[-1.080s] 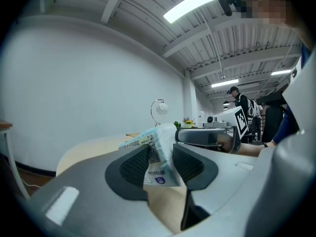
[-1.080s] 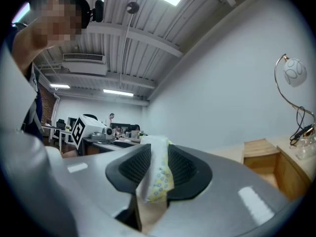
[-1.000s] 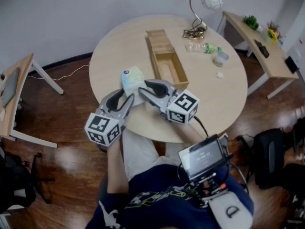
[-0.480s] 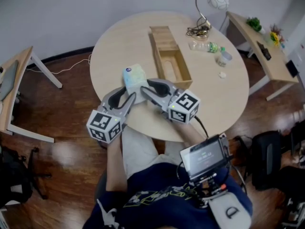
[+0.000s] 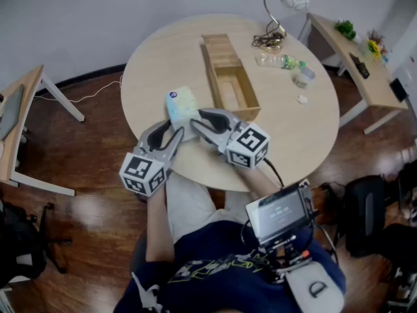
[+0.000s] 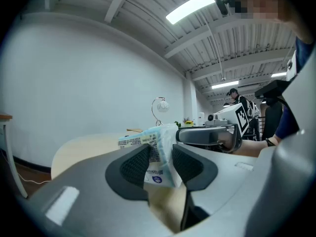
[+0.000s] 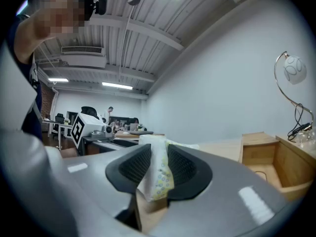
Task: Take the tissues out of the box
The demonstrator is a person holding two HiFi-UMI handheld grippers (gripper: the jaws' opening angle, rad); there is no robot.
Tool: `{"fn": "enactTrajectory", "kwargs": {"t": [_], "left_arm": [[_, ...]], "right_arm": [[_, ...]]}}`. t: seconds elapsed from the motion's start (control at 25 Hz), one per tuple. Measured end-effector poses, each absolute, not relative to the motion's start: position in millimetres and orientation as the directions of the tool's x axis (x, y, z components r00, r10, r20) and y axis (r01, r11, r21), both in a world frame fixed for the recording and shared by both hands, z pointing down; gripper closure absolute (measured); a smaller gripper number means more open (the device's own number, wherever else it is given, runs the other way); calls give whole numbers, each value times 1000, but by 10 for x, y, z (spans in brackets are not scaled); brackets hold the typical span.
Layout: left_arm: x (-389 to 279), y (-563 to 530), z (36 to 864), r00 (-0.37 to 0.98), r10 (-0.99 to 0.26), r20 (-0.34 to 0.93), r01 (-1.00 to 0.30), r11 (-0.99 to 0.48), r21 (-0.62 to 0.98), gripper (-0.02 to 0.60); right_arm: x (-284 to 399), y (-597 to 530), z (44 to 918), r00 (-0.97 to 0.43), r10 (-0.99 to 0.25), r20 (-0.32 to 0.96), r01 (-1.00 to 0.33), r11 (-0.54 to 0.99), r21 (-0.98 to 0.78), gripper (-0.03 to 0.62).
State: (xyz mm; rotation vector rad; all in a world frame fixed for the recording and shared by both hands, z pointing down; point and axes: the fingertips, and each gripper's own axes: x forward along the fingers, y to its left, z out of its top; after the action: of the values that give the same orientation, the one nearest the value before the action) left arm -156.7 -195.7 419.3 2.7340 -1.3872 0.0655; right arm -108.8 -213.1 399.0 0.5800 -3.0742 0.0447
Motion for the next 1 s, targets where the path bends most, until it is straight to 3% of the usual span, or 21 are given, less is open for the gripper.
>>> {"fn": "enactTrajectory", "kwargs": {"t": [1.0], "left_arm": [[-1627,-1995,4427,553,-825,114,-825,-562,-60,426]], "right_arm": [[-1140,-2116,4206,-904,-398,159,-387,917,99,494]]}}
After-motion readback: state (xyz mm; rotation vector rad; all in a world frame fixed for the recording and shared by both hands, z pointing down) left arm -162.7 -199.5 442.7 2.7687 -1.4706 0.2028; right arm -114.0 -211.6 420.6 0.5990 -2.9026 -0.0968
